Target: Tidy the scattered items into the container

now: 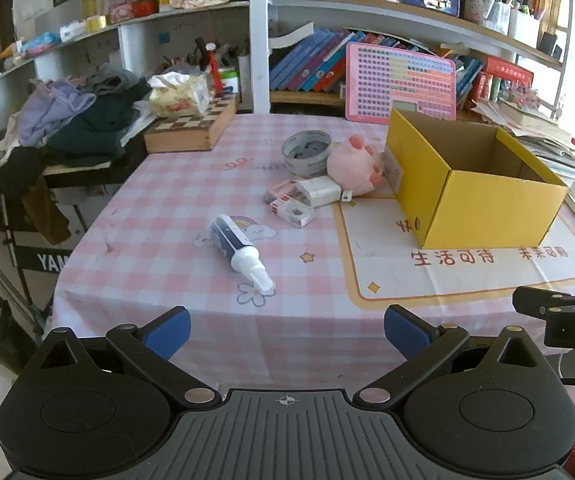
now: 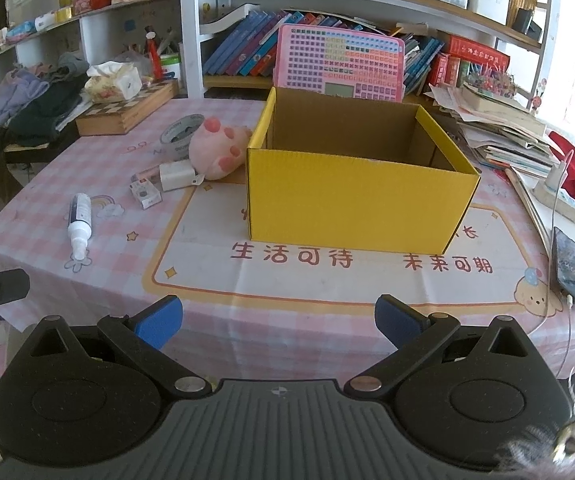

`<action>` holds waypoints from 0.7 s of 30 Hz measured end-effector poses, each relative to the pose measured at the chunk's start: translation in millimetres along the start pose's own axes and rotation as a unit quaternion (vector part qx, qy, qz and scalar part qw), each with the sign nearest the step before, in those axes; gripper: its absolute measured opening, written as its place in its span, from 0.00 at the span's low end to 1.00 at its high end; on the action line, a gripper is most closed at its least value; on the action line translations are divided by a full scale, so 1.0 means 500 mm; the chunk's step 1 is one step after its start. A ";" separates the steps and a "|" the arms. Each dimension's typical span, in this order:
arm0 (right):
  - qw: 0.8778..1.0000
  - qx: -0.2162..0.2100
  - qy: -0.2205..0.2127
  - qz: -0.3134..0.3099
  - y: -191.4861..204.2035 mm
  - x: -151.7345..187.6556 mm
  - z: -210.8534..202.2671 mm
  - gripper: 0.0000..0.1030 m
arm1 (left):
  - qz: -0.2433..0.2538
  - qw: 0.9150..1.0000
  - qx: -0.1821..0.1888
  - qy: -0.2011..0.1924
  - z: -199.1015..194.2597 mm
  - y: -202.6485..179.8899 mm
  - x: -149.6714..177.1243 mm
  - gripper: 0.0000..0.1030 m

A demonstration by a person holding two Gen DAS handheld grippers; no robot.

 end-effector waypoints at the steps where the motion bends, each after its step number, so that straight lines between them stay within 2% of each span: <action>1: 1.000 0.000 0.001 0.000 0.000 -0.001 0.000 1.00 | 0.001 1.000 0.000 0.001 0.000 -0.001 0.001 1.00; 21: 1.000 0.003 0.006 0.005 -0.004 0.000 0.008 1.00 | 0.013 1.000 0.011 0.012 0.010 -0.017 0.001 1.00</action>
Point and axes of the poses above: each gripper's, at about its wrist camera, not at the fingertips, and z roughly the way its jaws point, y to its left, x to its underside, the point moved 9 cm from there along z, roughly the way its jaws point, and after that the axes turned 10 degrees about -z, right-handed, at the moved point
